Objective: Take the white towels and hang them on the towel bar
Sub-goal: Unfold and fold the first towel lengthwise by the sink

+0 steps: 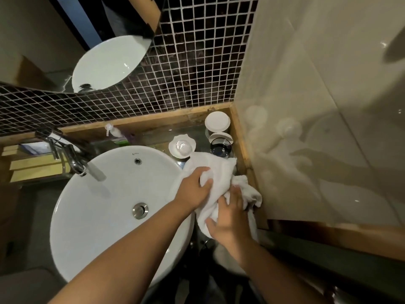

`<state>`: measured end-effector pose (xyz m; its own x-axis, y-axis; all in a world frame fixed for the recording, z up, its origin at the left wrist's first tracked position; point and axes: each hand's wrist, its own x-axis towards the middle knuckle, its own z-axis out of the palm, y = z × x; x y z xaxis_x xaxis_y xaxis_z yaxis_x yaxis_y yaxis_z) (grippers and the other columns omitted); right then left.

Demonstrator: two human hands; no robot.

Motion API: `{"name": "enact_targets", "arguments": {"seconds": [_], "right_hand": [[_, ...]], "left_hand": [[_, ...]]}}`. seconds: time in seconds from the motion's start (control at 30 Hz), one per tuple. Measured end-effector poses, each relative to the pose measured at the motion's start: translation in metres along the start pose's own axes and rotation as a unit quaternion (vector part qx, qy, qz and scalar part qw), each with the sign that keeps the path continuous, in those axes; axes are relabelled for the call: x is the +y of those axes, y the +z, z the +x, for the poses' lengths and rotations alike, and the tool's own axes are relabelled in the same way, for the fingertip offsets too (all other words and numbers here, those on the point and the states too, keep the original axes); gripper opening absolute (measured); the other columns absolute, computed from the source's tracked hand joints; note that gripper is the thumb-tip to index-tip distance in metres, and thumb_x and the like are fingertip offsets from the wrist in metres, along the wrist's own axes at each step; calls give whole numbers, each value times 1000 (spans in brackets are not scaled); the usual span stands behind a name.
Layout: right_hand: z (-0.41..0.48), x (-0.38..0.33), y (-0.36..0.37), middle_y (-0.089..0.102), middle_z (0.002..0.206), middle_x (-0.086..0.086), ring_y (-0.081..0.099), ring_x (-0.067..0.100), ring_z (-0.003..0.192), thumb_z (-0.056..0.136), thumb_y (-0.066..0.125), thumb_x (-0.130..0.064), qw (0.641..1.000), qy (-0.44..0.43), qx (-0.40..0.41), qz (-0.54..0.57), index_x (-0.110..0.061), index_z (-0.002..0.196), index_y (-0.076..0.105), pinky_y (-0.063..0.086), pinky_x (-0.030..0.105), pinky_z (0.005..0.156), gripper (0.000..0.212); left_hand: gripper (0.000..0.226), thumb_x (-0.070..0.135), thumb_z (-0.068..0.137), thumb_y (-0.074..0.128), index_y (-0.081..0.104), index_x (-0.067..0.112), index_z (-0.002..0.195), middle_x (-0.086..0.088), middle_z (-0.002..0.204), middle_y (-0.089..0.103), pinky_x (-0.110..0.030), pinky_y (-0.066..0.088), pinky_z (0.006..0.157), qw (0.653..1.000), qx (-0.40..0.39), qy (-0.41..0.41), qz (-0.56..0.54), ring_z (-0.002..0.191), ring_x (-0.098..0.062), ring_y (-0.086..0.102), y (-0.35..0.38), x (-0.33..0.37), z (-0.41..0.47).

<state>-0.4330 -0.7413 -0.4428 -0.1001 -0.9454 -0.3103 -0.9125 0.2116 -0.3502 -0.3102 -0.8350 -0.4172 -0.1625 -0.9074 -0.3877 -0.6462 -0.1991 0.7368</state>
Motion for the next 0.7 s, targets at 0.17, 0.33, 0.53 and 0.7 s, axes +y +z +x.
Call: {"name": "enact_targets", "arguments": {"seconds": [0.17, 0.33, 0.53, 0.7], "right_hand": [[-9, -11, -9, 55, 140, 20, 43, 44, 138, 83, 59, -34, 990, 1, 134, 50, -16, 85, 72, 42, 65, 100, 22], [-14, -24, -26, 62, 129, 8, 56, 32, 124, 92, 51, -31, 977, 17, 200, 78, -24, 85, 72, 37, 58, 106, 24], [-20, -45, -74, 60, 106, -11, 56, 17, 105, 95, 59, -30, 969, 4, 174, 177, -36, 100, 54, 41, 41, 97, 9], [-17, -62, -110, 66, 113, -2, 61, 21, 105, 99, 57, -23, 942, -48, 224, 244, -23, 113, 59, 51, 38, 91, 14]], "left_hand": [[27, 39, 92, 60, 54, 32, 118, 7, 96, 66, -36, 53, 80, 996, 44, -17, 72, 88, -19, 61, -11, 11, -9], [21, 27, 90, 65, 60, 32, 109, 8, 88, 65, -43, 56, 79, 996, 77, 12, 44, 81, -16, 62, -23, 29, -20], [29, 17, 90, 65, 59, 40, 105, 19, 99, 62, -37, 58, 77, 992, 105, 74, -14, 83, -5, 64, -43, 51, -44], [27, 15, 89, 68, 64, 34, 107, 26, 102, 65, -24, 52, 72, 979, 123, 147, -69, 82, -1, 63, -71, 81, -67]]}}
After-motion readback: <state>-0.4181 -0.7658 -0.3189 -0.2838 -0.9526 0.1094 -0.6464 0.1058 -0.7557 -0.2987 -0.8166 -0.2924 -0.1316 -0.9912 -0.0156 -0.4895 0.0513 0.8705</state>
